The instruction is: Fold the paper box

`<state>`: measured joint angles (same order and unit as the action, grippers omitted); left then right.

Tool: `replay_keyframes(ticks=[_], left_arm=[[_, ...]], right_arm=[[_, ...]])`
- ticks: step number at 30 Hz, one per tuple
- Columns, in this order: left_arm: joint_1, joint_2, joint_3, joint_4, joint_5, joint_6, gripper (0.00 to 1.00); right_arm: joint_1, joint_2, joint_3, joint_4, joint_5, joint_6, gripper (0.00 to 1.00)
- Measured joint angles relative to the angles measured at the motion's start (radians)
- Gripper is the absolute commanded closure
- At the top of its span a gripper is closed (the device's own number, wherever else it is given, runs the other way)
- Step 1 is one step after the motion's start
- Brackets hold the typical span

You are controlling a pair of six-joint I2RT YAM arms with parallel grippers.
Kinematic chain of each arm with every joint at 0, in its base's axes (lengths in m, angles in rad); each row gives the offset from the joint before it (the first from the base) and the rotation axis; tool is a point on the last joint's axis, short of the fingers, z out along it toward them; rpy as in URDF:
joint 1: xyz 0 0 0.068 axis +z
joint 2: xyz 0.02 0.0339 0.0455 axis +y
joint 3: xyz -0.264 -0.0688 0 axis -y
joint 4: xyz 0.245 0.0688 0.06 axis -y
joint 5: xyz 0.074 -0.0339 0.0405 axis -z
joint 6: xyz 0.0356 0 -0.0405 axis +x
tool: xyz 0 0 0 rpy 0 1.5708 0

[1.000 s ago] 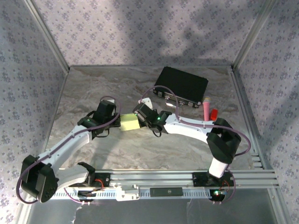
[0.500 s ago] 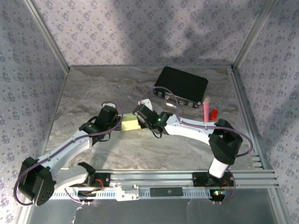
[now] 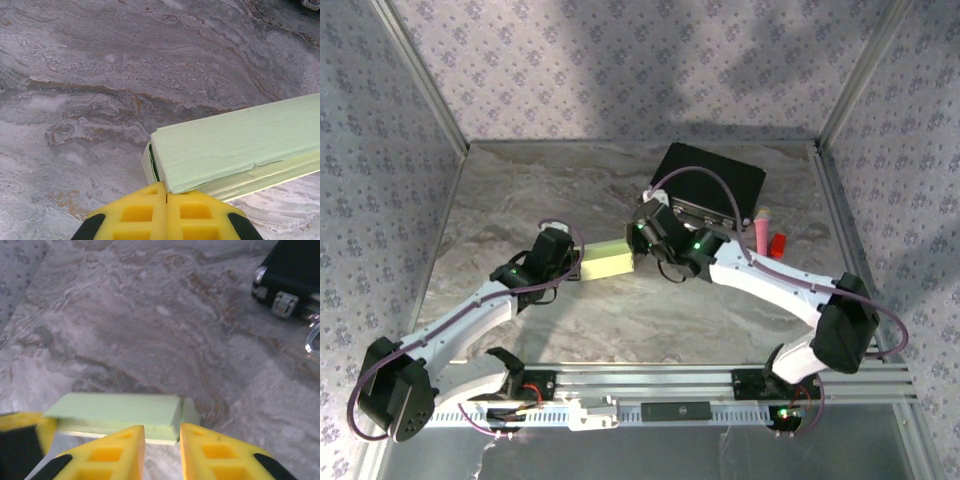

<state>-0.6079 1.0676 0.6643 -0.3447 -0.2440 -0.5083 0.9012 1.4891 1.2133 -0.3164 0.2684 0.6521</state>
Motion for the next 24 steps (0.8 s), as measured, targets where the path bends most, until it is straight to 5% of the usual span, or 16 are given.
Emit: replay_keyframes(ticks=[16,24], left_arm=[[-0.016,0.001,0.0,-0.005,-0.017,-0.001,1.0],[-0.017,0.001,0.012,-0.046,-0.019,-0.023,0.75]], right_arm=[[-0.031,0.214,0.023,0.061,-0.086,0.029,0.88],[0.005,0.225,0.03,0.061,-0.055,0.028,0.88]])
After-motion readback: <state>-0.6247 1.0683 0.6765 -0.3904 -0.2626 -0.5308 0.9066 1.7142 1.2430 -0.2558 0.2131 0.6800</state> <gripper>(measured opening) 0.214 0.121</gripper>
